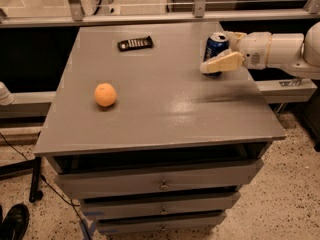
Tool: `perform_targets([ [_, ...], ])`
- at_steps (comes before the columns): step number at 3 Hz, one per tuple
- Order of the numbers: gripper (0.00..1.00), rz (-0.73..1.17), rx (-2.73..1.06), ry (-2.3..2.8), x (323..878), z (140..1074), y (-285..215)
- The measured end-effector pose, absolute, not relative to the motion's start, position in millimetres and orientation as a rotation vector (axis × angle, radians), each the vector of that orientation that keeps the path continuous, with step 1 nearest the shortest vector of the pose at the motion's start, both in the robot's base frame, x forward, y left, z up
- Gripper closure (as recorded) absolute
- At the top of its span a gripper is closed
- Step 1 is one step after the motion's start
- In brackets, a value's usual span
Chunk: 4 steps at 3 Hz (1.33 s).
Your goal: Knock pepsi can over
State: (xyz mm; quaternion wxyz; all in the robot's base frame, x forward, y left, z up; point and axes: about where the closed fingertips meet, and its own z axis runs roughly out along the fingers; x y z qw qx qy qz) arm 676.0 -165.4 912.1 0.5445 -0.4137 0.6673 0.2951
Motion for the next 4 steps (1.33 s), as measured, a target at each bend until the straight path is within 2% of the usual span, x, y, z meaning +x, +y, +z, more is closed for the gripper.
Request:
perform_targets([
  [2,0.00,0.887,-0.992,1.402,640.5,968.9,-128.6],
  [4,0.00,0.994,-0.984,1.379,603.5,986.5,-125.0],
])
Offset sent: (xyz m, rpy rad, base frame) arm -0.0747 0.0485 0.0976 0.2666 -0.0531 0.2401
